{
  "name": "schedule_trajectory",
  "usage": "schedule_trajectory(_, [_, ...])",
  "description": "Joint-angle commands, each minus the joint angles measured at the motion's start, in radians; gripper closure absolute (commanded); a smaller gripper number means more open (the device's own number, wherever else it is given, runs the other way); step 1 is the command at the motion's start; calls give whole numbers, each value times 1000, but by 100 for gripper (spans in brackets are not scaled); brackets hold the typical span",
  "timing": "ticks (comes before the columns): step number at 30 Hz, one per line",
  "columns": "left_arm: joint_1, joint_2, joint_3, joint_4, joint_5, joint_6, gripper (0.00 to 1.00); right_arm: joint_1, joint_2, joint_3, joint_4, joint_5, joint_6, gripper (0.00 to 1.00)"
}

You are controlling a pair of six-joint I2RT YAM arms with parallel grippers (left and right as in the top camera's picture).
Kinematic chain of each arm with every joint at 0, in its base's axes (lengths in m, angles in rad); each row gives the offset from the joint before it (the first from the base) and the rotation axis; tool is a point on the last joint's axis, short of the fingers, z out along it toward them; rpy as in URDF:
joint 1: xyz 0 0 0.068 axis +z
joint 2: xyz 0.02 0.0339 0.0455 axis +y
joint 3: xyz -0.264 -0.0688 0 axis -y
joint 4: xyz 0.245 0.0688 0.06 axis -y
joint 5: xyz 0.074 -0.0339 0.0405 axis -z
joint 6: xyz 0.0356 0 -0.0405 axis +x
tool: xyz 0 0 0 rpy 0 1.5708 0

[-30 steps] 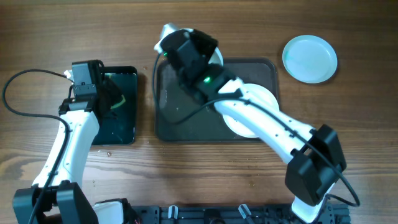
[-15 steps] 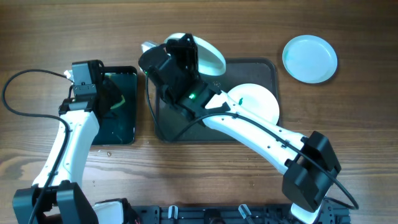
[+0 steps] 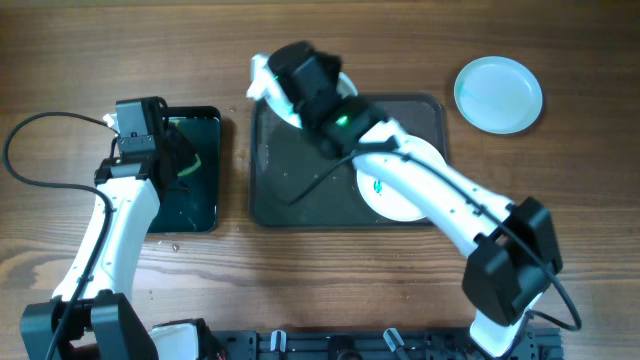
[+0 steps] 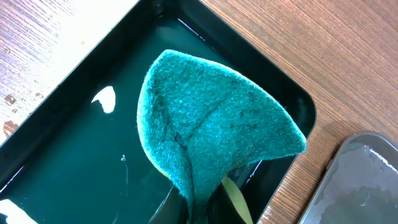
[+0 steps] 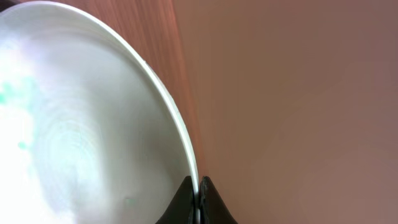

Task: Clean dirty plates on tray and stack at the side
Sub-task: 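Lift the back plate with the right gripper and stack it on the side plate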

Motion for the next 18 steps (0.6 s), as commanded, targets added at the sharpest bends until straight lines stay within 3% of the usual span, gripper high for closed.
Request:
schedule_trajectory(1, [6, -6, -5, -1, -13, -7, 96, -159, -35, 12, -36, -286, 307, 96])
schedule_trajectory(3, [6, -6, -5, 0, -14, -7, 96, -269, -35, 12, -72, -451, 480, 96])
schedule_trajectory(9, [6, -6, -5, 18, -14, -6, 96, -609, -27, 12, -122, -893, 809, 96])
schedule_trajectory(13, [6, -6, -5, 19, -14, -7, 96, -821, -19, 12, -155, -938, 1009, 96])
schedule_trajectory(18, [6, -6, -5, 19, -14, -7, 96, -998, -12, -16, -171, -914, 1052, 96])
